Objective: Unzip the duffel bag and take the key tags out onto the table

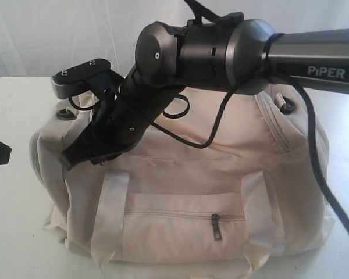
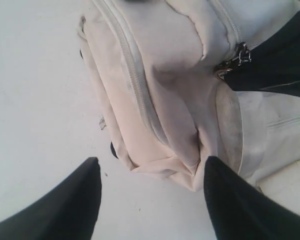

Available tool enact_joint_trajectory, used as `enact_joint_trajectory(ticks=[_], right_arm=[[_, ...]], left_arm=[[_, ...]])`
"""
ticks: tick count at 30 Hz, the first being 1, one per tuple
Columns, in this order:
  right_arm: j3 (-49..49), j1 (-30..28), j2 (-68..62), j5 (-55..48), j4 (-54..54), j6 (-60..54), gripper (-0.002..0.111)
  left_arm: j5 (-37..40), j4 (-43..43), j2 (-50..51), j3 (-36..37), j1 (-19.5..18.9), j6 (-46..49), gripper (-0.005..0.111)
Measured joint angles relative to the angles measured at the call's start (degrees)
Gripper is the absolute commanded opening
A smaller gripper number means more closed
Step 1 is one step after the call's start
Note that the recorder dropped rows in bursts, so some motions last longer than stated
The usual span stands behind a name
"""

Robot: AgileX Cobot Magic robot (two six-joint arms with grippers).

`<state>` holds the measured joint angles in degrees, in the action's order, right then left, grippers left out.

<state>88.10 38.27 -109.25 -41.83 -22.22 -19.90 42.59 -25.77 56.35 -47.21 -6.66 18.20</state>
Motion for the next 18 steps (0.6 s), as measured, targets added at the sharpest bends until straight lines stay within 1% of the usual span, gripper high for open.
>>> enact_joint_trajectory(ticks=[6, 13, 18], right_arm=[[2.53, -0.11, 0.24, -1.16, 3.81, 1.62, 0.000], [11.50, -2.41, 0.24, -12.89, 4.19, 2.62, 0.000], [13.27, -3.31, 0.24, -17.93, 4.19, 2.94, 0.000]], left_arm=[[0.00, 0.00, 0.00, 0.00, 0.00, 0.00, 0.063], [0.00, -0.44, 0.00, 0.00, 0.00, 0.28, 0.063], [0.00, -2.20, 0.00, 0.00, 0.00, 1.54, 0.063]])
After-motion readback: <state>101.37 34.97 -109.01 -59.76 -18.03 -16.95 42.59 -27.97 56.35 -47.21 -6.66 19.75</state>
